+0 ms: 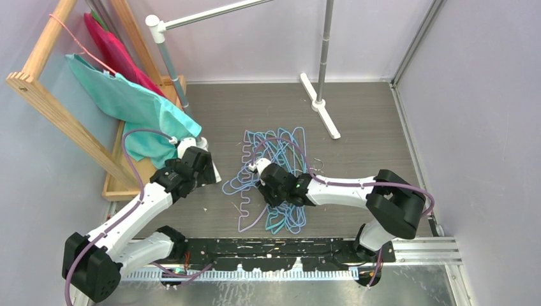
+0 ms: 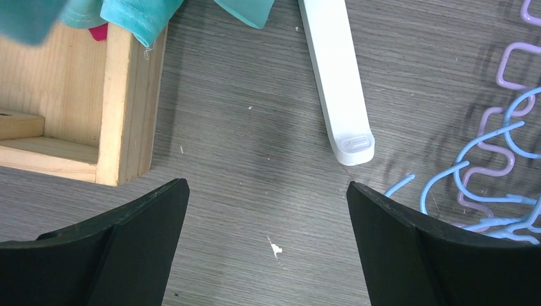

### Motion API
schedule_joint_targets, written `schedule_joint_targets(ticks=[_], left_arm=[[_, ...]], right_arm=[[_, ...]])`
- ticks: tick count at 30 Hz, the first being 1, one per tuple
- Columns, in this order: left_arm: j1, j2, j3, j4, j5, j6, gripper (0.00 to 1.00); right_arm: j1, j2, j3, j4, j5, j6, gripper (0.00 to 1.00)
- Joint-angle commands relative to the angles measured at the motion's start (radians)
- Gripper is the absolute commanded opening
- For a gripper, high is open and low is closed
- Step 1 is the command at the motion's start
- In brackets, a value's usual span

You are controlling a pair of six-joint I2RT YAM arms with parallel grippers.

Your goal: Organize the hangers

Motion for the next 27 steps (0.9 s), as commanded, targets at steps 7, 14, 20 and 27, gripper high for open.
schedule_joint_targets(ticks=[7,14,20,27], left_arm=[[-0.002,-0.053,0.006,-0.006,-0.021,-0.013,0.98],[-0.003,-0.067,0.021,-0.043,-0.045,-0.006,0.98],[-0.001,-0.103,0.01,-0.059,-0.039,-0.026,0.98],[-0.002,-0.113,-0.002,-0.045,-0.021,-0.043,0.98]], right_arm=[[0.004,-0.104,0.05,-0.025,-0.011,0.005,0.15],[0.003,-0.174,0.056,-0.059,-0.056,0.025,0.24],[0.003,-0.201,0.024,-0.039,-0.036,0.023,0.26],[0.003,-0.13,0.02,-0.022,-0.05,0.014,0.33]])
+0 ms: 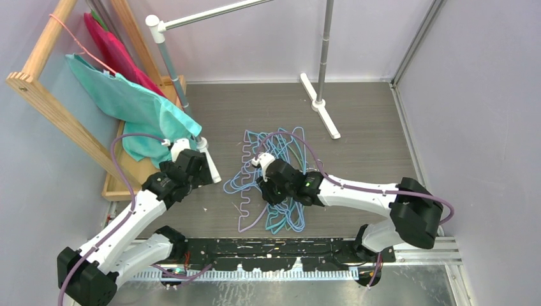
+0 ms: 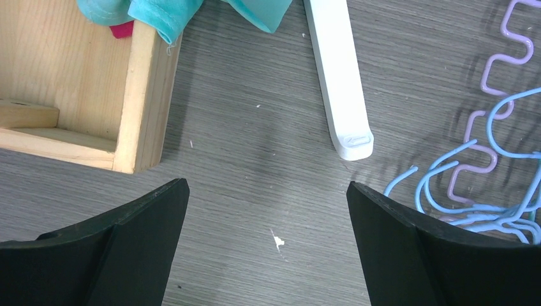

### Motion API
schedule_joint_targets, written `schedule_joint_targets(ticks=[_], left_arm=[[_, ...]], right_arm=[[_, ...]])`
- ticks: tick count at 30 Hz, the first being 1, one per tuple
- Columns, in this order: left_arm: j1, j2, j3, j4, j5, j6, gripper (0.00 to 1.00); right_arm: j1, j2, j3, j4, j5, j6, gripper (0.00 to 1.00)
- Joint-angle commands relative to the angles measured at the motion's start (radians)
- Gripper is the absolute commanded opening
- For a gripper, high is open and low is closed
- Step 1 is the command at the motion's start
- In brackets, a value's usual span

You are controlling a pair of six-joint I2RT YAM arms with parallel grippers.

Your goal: Organize the hangers

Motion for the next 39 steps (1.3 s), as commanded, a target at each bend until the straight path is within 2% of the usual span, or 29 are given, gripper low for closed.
schedule_joint_targets(ticks=[1,10,13,18,20,22,23,33,39], left_arm=[[-0.002,-0.006,0.002,0.007,-0.007,-0.02,0.98],[-0.002,0.002,0.003,0.01,-0.001,-0.024,0.98],[-0.002,0.002,-0.003,0.016,0.003,-0.027,0.98],[-0.002,0.008,-0.01,0.02,0.007,-0.031,0.98],[-0.002,0.006,-0.011,0.018,0.009,-0.034,0.98],[-0.002,0.001,-0.012,0.011,0.009,-0.038,0.98],[-0.002,-0.004,-0.012,0.009,0.009,-0.041,0.98],[-0.002,-0.037,-0.008,-0.008,0.01,-0.047,0.98],[-0.002,-0.055,-0.022,-0.008,0.017,-0.058,0.98]], right_arm=[[0.006,0.033,-0.001,0.043,-0.006,-0.006,0.34],[0.006,0.097,-0.008,0.064,0.019,-0.027,0.36],[0.006,0.091,-0.016,0.066,0.027,-0.028,0.3],[0.006,0.079,-0.036,0.073,0.037,-0.03,0.25],[0.006,0.08,-0.044,0.077,0.035,-0.027,0.17],[0.006,0.077,-0.05,0.077,0.036,-0.024,0.02],[0.006,0.07,-0.051,0.077,0.037,-0.023,0.01],[0.005,-0.173,0.028,0.027,0.052,0.012,0.01],[-0.01,-0.257,0.045,0.021,0.09,0.028,0.01]])
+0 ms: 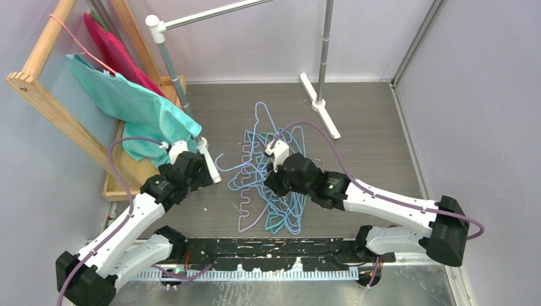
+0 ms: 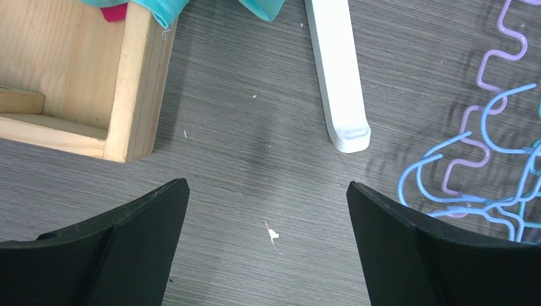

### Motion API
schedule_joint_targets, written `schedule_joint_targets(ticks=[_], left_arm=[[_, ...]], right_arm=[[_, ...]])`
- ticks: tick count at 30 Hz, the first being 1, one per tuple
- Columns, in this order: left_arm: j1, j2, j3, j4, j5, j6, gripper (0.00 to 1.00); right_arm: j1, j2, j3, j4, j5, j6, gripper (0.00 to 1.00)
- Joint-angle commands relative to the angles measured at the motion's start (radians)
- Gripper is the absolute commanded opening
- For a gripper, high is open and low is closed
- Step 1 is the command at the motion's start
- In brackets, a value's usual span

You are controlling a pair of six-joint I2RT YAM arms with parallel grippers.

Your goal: Organize the hangers

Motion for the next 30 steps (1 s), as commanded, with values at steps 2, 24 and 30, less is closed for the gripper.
schedule_joint_targets(ticks=[2,24,30], left_arm=[[-0.002,-0.027,-0.009,0.006,-0.002,-0.022,0.98],[-0.002,-0.001,-0.03,0.04,0.007,-0.041,0.98],[-0.002,0.01,-0.041,0.062,0.015,-0.043,0.98]], right_arm=[[-0.023,-0.055,0.038,0.03,0.016,0.033,0.01],[-0.497,0.275,0.531,0.78,-0.838,0.656,0.01],[-0.535,0.345,0.585,0.925,-0.871,0.79,0.01]])
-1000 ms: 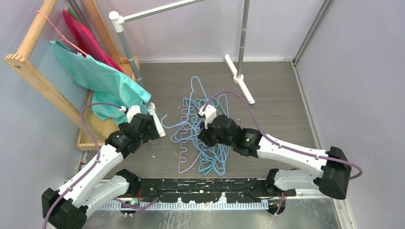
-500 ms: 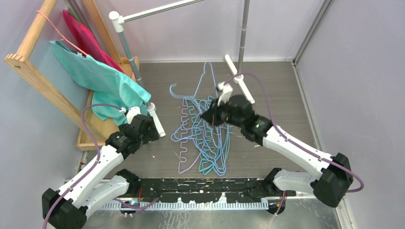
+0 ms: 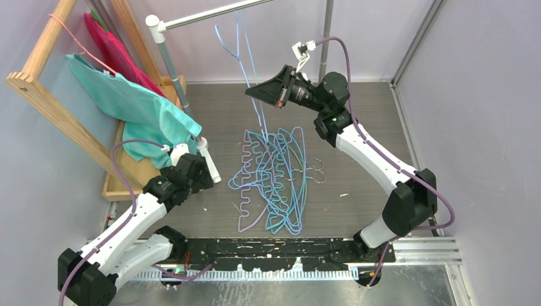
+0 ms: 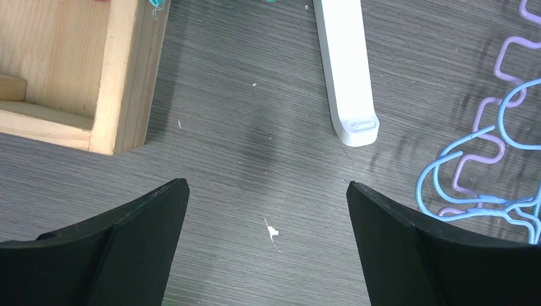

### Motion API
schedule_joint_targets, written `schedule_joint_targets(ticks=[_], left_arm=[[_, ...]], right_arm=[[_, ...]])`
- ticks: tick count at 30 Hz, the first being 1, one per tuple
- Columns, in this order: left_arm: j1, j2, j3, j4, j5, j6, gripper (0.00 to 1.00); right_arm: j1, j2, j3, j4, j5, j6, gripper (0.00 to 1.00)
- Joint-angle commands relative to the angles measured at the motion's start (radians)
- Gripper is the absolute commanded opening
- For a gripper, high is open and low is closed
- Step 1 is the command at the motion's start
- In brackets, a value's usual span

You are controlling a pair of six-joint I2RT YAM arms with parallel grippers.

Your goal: Organize the hangers

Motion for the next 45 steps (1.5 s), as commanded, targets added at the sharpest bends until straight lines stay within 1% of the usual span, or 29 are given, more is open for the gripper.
schedule_joint_targets(ticks=[1,10,14,17,20,27,34,40,41,45], left_arm=[[-0.002,0.008,-0.004,0.054,0.0,-0.012,0.98],[-0.002,-0.001,0.008,0.039,-0.007,-0.009,0.98],[-0.003,-0.023,0.007,0.025,-0.016,-0.006,0.98],[-0.002,-0.037,0.007,0.014,-0.02,-0.005,0.98],[-0.003,-0.049,0.004,0.007,-0.024,-0.006,0.98],[-0.002,-0.057,-0.002,0.009,-0.021,-0.009,0.98],[-0.002,-0.027,-0.008,0.028,-0.014,-0.011,0.98],[-0.002,-0.001,-0.012,0.041,-0.008,-0.012,0.98],[-0.002,0.001,-0.012,0.043,-0.007,-0.012,0.98],[-0.002,0.008,-0.014,0.044,-0.008,-0.012,0.98]], right_arm=[[-0.034,0.026,0.067,0.207,-0.068,0.148,0.01],[-0.092,0.214,0.236,0.297,-0.008,0.34,0.01],[-0.124,0.273,0.282,0.289,0.024,0.391,0.01],[-0.158,0.299,0.279,0.298,0.054,0.424,0.01],[-0.198,0.324,0.278,0.35,0.062,0.474,0.01],[-0.314,0.331,0.23,0.394,0.066,0.533,0.01],[-0.421,0.379,0.191,0.52,0.04,0.67,0.01],[-0.471,0.426,0.156,0.617,0.019,0.775,0.01],[-0.476,0.428,0.149,0.621,0.011,0.777,0.02],[-0.481,0.417,0.124,0.641,-0.024,0.771,0.17]])
